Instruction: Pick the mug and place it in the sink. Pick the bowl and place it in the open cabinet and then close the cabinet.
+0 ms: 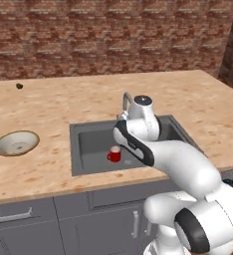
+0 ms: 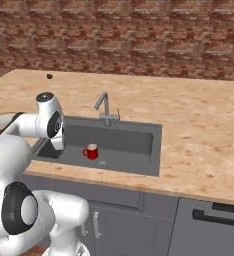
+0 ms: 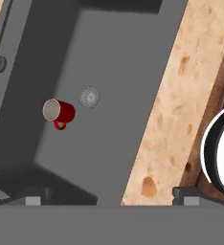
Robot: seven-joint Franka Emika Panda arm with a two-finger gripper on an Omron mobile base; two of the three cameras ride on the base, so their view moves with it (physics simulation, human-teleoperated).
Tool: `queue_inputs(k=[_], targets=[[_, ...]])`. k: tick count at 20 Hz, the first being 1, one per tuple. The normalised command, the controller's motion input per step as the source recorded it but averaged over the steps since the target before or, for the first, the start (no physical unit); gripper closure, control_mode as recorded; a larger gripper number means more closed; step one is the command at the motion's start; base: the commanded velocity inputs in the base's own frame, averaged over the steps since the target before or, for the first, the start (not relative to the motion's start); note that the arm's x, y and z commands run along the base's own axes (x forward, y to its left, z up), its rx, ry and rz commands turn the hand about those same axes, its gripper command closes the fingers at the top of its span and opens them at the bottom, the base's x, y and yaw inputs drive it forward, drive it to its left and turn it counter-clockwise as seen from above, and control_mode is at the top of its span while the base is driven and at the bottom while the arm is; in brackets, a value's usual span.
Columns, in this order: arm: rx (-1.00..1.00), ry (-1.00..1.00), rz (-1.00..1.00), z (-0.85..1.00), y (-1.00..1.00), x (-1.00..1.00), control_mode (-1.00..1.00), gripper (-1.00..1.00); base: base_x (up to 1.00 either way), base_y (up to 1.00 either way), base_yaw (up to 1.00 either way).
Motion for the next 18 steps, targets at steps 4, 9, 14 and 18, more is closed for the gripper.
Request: queue_inputs(k=[4, 9, 14, 18], targets=[[0.0, 0.0, 0.0, 0.0, 0.0, 0.0, 1.0, -1.0, -0.05, 1.0, 0.0], [0.0, 0.0, 0.0, 0.0, 0.0, 0.0, 1.0, -1.0, 0.1, 0.78, 0.01], [0.0, 0.0, 0.0, 0.0, 0.0, 0.0, 1.0, -1.0, 0.23, 0.42, 0.03], [0.0, 0.0, 0.0, 0.0, 0.0, 0.0, 1.0, -1.0, 0.34, 0.82, 0.02]])
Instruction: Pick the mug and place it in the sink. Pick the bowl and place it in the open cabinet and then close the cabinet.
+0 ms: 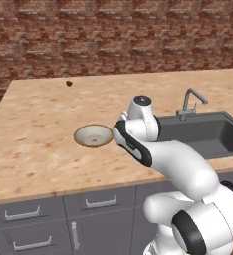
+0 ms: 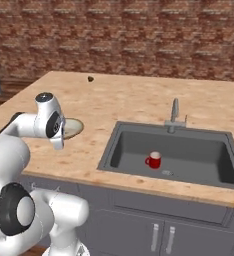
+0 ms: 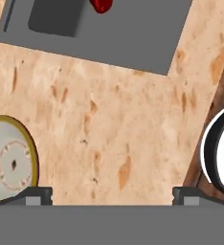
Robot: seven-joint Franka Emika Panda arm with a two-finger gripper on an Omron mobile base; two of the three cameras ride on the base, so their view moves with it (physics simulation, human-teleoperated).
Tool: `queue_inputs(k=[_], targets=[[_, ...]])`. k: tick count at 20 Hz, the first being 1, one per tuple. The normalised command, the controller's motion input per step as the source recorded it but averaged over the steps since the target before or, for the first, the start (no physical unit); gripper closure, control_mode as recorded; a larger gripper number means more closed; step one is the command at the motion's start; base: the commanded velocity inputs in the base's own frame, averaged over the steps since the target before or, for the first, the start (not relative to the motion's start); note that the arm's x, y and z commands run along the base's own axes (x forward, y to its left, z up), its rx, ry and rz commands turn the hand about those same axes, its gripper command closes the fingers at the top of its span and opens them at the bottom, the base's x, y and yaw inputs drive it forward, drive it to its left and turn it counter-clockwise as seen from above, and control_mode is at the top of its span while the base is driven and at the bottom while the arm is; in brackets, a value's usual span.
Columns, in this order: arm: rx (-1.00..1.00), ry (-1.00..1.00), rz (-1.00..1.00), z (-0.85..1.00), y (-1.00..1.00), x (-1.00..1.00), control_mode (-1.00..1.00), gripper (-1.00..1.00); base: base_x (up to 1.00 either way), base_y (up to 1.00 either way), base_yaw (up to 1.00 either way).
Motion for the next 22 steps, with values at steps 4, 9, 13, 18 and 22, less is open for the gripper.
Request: queue_inputs(k=[4, 9, 13, 18, 22], targets=[[0.0, 0.0, 0.0, 0.0, 0.0, 0.0, 1.0, -1.0, 0.85, 0.59, 0.0], [0.0, 0.0, 0.0, 0.0, 0.0, 0.0, 1.0, -1.0, 0.91, 0.01, 0.04], [0.0, 0.0, 0.0, 0.0, 0.0, 0.0, 1.0, -1.0, 0.75, -0.22, 0.02], [0.02, 0.0, 0.0, 0.0, -0.07, 0.16, -1.0, -1.0, 0.34, -0.02, 0.0], [0.05, 0.0, 0.06, 0.0, -0.39, 0.22, -1.0, -1.0, 0.0, 0.0, 0.0]])
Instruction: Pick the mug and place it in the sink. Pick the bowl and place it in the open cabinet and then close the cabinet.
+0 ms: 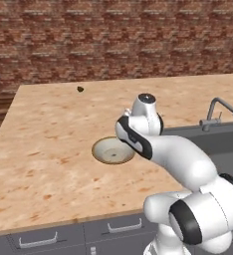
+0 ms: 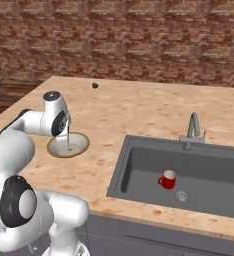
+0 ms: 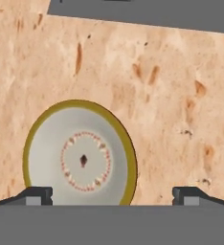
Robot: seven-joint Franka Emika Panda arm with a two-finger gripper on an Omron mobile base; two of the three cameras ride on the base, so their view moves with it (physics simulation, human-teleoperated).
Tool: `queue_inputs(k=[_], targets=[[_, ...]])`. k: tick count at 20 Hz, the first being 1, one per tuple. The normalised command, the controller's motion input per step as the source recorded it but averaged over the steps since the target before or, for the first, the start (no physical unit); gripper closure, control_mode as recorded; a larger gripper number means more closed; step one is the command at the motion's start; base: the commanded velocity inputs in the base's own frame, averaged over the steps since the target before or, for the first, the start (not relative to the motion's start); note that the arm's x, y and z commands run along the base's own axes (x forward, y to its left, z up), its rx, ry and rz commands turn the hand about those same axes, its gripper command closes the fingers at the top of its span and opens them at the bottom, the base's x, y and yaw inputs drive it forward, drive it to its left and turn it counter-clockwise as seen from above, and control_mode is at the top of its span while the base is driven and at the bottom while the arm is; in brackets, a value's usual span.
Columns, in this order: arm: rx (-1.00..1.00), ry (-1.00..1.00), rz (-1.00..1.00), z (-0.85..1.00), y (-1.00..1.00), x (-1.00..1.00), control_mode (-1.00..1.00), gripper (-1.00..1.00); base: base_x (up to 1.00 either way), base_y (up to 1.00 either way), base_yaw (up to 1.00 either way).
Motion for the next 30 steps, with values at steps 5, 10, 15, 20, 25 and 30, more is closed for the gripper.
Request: queue_inputs(k=[5, 10, 15, 20, 25, 30], targets=[[0.1, 0.06, 0.08, -0.1, -0.45, 0.19, -1.0, -1.0, 0.0, 0.0, 0.0], [0.21, 0.0, 0.23, -0.14, -0.57, 0.0, -1.0, -1.0, 0.0, 0.0, 0.0], [0.21, 0.0, 0.24, -0.28, -0.23, 0.19, -1.0, -1.0, 0.0, 0.0, 0.0], [0.04, 0.0, 0.2, -0.31, -0.01, 0.29, -1.0, -1.0, 0.0, 0.0, 0.0], [0.0, 0.0, 0.06, -0.16, 0.0, 0.38, -1.0, -1.0, 0.0, 0.0, 0.0], [0.0, -0.05, 0.0, -0.15, 0.0, 0.25, -1.0, -1.0, 0.0, 0.0, 0.0]])
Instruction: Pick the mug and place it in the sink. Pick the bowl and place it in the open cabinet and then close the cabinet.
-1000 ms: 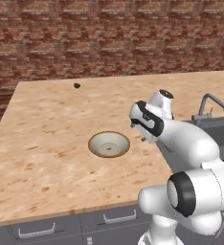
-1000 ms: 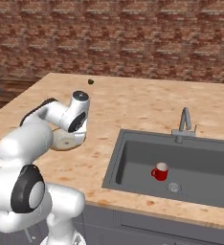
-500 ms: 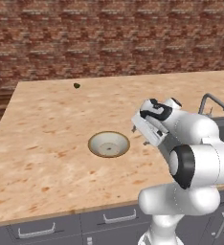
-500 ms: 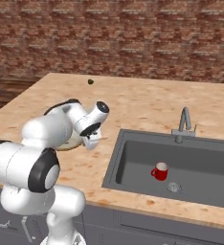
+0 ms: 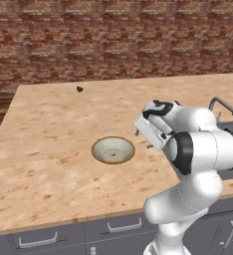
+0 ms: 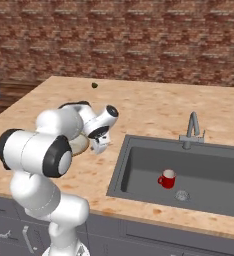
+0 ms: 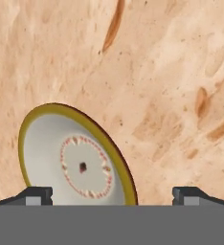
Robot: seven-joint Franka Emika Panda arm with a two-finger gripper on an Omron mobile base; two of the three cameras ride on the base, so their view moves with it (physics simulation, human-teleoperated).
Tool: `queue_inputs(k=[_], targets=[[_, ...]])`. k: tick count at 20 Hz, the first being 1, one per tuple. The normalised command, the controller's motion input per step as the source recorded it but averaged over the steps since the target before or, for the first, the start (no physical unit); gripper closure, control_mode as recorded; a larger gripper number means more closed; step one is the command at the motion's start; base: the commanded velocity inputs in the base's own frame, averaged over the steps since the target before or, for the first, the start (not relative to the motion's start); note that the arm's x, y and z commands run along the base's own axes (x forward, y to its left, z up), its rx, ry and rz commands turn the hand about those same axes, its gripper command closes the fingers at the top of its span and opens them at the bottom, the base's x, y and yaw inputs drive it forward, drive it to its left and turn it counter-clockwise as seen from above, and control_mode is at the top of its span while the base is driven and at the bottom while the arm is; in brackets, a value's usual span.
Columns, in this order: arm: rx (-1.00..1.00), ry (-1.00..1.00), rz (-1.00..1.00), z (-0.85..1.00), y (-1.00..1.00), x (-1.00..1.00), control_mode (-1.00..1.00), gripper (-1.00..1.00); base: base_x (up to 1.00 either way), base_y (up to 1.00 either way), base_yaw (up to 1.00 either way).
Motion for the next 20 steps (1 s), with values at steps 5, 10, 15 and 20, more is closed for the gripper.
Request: queue_inputs(k=[5, 10, 15, 20], targets=[[0.0, -0.17, 0.0, -0.15, 0.06, 0.01, -1.0, -1.0, 0.0, 0.0, 0.0], [0.0, -0.22, 0.0, -0.16, 0.37, 0.0, -1.0, -1.0, 0.0, 0.0, 0.0], [0.02, -0.02, 0.0, -0.07, 0.09, 0.04, -1.0, -1.0, 0.0, 0.0, 0.0], [0.12, 0.04, 0.0, -0.18, -0.02, 0.0, -1.0, -1.0, 0.0, 0.0, 0.0]])
